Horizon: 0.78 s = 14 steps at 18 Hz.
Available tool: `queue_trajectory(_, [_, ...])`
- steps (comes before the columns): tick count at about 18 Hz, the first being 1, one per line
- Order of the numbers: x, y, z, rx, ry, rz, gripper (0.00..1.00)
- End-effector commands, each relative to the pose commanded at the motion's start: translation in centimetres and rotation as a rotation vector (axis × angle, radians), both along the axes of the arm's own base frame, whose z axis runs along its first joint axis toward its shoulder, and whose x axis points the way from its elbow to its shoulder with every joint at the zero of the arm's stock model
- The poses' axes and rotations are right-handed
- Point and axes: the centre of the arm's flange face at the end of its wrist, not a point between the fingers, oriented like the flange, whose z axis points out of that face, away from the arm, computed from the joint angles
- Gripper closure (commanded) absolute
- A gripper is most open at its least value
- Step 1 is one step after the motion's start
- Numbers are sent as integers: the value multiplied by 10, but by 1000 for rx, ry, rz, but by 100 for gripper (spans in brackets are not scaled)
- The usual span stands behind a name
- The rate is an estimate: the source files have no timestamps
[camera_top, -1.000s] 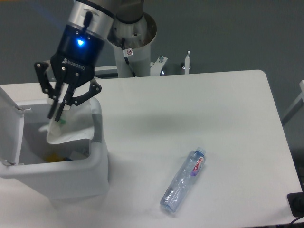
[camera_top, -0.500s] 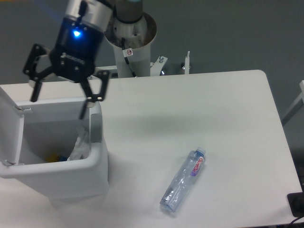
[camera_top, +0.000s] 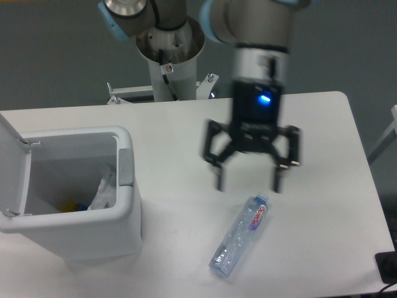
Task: Place the trash in the trash can
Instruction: 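Move the open gripper over the clear plastic water bottle, then lower onto the bottle's end and close the gripper on it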
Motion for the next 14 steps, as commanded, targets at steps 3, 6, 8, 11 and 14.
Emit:
queue_trajectory(3, [-25,17,-67,-82,-57,-24,0])
queue_trajectory(6, [-21,32,-110,-139,-75,-94,0])
queue_trajectory(8, [-9,45,-134,-222,-38,-153,0])
queue_trajectory(11, [7,70,-179,-316,-11,-278,0])
queue_trajectory(14, [25,86,-208,-406,4,-299,0])
